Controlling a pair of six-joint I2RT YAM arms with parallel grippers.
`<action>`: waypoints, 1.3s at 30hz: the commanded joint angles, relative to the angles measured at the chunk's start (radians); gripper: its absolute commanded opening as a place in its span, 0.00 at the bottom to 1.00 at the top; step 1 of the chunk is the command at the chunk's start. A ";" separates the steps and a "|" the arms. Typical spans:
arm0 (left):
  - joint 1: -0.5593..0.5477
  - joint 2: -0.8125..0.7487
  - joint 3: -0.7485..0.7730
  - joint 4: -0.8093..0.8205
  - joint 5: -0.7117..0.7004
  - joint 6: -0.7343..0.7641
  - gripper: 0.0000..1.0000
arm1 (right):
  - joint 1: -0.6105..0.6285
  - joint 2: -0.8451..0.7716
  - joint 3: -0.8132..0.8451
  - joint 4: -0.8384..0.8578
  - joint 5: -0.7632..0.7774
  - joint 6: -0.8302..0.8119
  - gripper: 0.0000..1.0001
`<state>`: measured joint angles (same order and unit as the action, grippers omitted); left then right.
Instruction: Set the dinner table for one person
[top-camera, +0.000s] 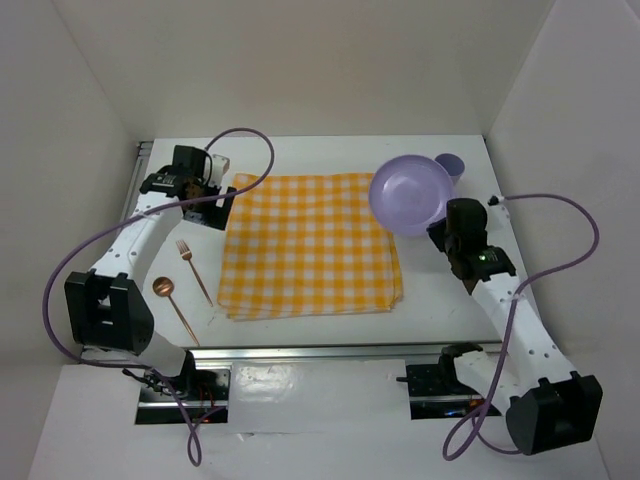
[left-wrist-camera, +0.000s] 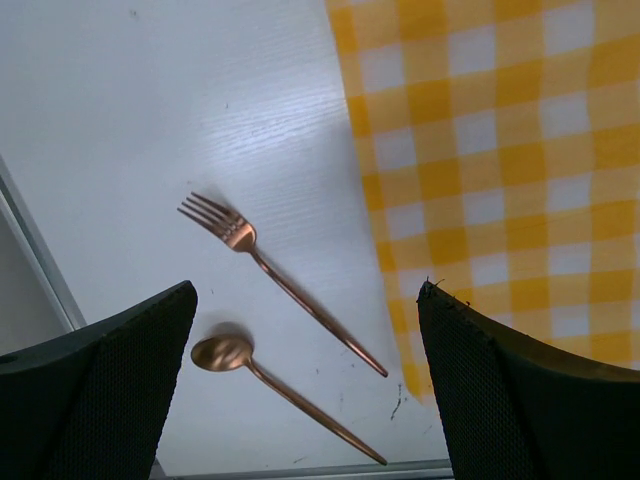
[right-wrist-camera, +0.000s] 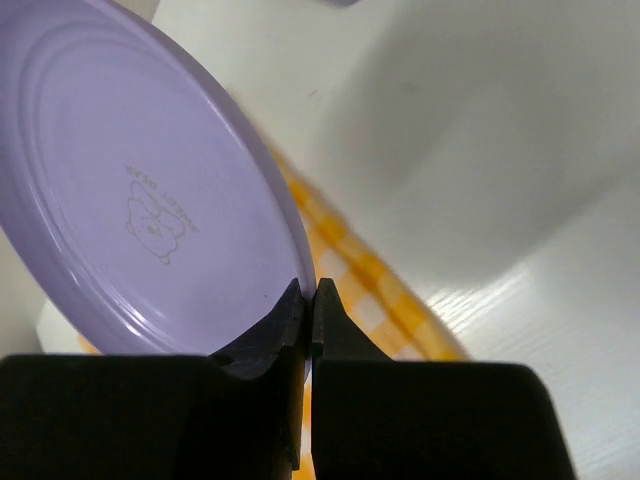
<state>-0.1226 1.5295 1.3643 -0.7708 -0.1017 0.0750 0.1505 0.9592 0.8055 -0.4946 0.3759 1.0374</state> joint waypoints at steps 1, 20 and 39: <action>0.050 -0.040 -0.043 -0.019 0.007 -0.015 0.97 | 0.076 0.041 0.034 0.184 -0.164 -0.220 0.00; 0.195 0.010 -0.156 -0.044 0.083 0.014 0.76 | 0.328 0.800 0.294 0.346 -0.477 -0.471 0.00; 0.233 0.061 -0.185 -0.025 0.063 0.032 0.76 | 0.328 0.820 0.294 0.415 -0.626 -0.501 0.00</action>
<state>0.1043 1.5642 1.1866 -0.8055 -0.0399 0.0834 0.4736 1.8256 1.0622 -0.1501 -0.2184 0.5579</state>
